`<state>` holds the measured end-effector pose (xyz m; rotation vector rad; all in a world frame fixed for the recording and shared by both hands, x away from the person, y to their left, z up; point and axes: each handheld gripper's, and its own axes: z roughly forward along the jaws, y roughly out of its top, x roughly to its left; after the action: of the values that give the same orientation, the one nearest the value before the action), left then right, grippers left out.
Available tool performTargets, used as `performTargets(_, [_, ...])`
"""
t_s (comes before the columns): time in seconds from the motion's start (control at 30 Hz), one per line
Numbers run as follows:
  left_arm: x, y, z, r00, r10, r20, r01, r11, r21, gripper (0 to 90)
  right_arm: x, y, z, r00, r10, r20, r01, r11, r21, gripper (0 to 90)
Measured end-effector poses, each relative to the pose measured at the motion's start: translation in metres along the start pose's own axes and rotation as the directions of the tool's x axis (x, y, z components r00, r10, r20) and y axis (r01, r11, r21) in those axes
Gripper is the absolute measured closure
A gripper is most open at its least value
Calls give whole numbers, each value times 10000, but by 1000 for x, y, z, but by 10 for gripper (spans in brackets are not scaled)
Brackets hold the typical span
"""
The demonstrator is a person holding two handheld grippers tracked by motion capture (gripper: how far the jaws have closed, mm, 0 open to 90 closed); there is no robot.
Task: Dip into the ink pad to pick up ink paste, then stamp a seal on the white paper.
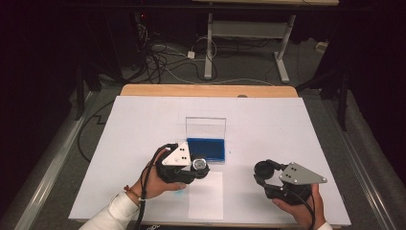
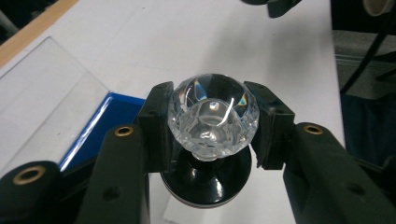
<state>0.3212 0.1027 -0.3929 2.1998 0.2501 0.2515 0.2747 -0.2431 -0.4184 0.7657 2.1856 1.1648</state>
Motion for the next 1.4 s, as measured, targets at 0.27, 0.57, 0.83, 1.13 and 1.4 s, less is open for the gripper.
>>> performTargets(0.27, [-3,0,3,9995,49,312,-50,10000,22,542,0,0,1,10000,12,16,-12,10000,45,384])
performTargets(0.57, [-6,0,5,9984,73,560,-74,10000,21,542,-2,-1,2,9999,86,81,-86,9999,71,384])
performTargets(0.83, [-13,2,5,9972,212,716,-213,9998,5,542,-4,0,2,9999,77,104,-78,9999,97,384])
performTargets(1.13, [-16,-2,3,9972,215,713,-216,9998,4,542,-4,0,2,10000,25,70,-25,10000,72,384])
performTargets(1.4, [-23,-12,12,9964,287,801,-297,9995,112,542,-2,-2,2,9999,-15,147,13,9999,164,384])
